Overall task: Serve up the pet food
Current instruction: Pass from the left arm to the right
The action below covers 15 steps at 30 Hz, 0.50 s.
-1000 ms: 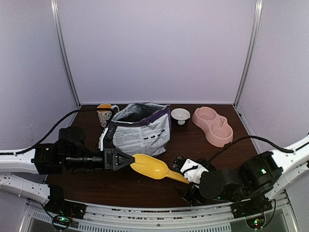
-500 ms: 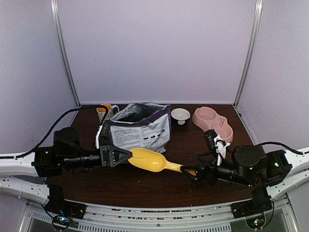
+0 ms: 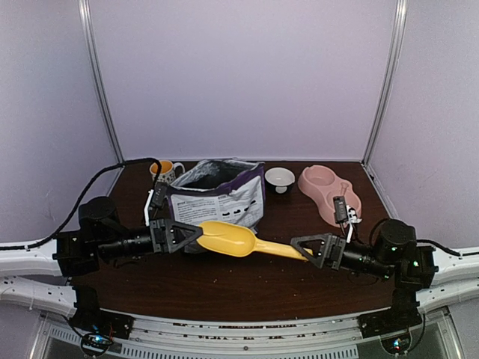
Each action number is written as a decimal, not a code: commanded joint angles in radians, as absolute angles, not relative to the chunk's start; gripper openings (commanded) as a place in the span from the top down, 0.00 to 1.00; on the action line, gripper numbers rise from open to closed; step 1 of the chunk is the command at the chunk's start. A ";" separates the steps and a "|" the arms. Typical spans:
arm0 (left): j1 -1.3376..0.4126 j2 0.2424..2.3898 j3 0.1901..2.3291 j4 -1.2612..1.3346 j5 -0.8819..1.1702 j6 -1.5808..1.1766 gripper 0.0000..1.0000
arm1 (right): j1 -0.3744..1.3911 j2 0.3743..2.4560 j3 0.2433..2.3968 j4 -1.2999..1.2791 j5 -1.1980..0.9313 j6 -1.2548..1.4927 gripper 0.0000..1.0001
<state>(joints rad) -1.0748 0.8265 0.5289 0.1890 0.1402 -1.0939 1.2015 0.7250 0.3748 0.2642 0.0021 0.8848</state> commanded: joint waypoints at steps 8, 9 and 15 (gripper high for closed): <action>-1.053 0.825 0.556 0.238 0.180 -1.058 1.00 | 1.178 0.849 0.429 0.439 -0.264 0.924 0.11; -1.052 0.828 0.558 0.237 0.183 -1.054 1.00 | 1.178 0.853 0.433 0.441 -0.270 0.927 0.15; -1.050 0.845 0.564 0.230 0.190 -1.046 1.00 | 1.179 0.872 0.457 0.448 -0.287 0.931 0.35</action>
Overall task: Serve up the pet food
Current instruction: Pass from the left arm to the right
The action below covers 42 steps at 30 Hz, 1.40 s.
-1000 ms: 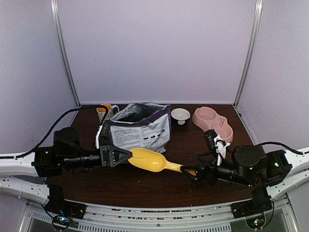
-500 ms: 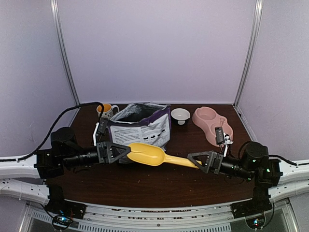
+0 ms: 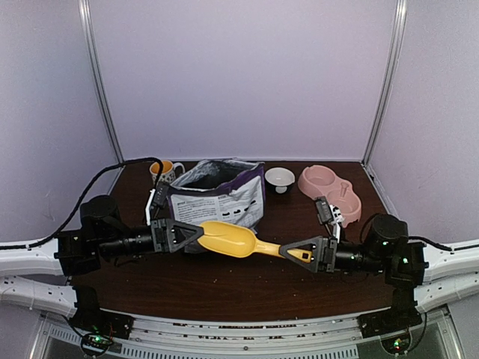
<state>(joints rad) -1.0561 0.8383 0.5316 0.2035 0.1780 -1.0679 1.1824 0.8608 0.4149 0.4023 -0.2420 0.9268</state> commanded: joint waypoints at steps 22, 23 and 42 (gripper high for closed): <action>-1.046 0.850 0.530 0.286 0.187 -1.067 1.00 | 1.182 0.952 0.476 0.554 -0.344 0.974 0.49; -1.046 0.851 0.531 0.285 0.186 -1.067 1.00 | 1.182 0.954 0.476 0.554 -0.344 0.974 0.50; -1.045 0.867 0.528 0.288 0.198 -1.067 1.00 | 1.183 0.960 0.443 0.592 -0.314 0.991 0.79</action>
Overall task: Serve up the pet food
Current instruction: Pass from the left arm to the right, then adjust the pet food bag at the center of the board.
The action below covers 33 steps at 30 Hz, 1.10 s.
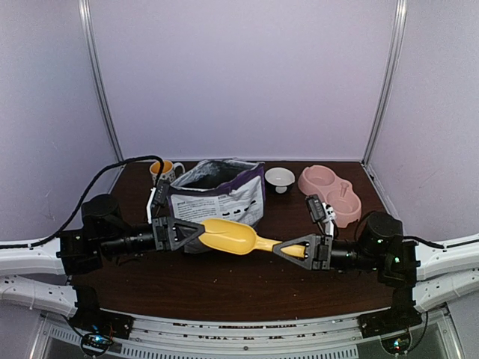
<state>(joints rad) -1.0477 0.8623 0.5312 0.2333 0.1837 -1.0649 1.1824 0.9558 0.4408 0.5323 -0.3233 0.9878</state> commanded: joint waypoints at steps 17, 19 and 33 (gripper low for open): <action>-1.043 0.812 0.719 -0.134 0.139 -0.845 0.25 | 1.182 0.868 0.460 0.309 -0.187 0.886 1.00; -1.043 0.807 0.772 -0.206 0.134 -0.797 0.21 | 1.181 0.837 0.466 0.229 -0.164 0.866 1.00; -0.951 1.048 1.375 -0.759 -0.002 -0.431 0.15 | 1.173 0.748 0.505 -0.106 0.004 0.790 1.00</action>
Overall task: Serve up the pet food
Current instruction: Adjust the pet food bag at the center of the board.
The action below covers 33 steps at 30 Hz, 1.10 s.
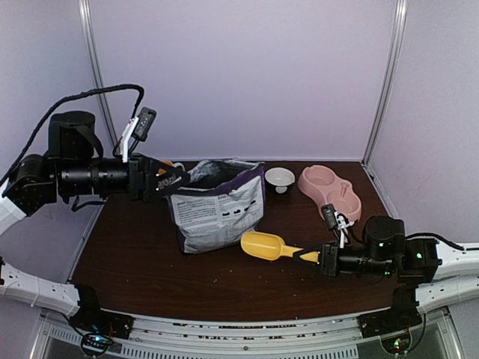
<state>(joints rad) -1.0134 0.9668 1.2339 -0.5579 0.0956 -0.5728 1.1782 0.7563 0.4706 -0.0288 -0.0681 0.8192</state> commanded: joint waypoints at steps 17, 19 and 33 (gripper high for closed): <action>-0.806 1.387 1.683 -0.976 -0.026 -0.167 0.31 | 1.173 0.744 0.500 -0.127 0.014 0.801 1.00; -0.806 1.407 1.688 -0.974 -0.017 -0.157 0.31 | 1.172 0.747 0.497 -0.123 0.013 0.803 1.00; -0.804 1.532 1.721 -0.973 -0.104 -0.056 0.57 | 1.172 0.744 0.488 -0.120 0.016 0.814 1.00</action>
<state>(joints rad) -0.8104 1.5154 1.7050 -0.9848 -0.0845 -0.1078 1.1774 0.7605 0.4725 -0.1364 -0.0162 0.8112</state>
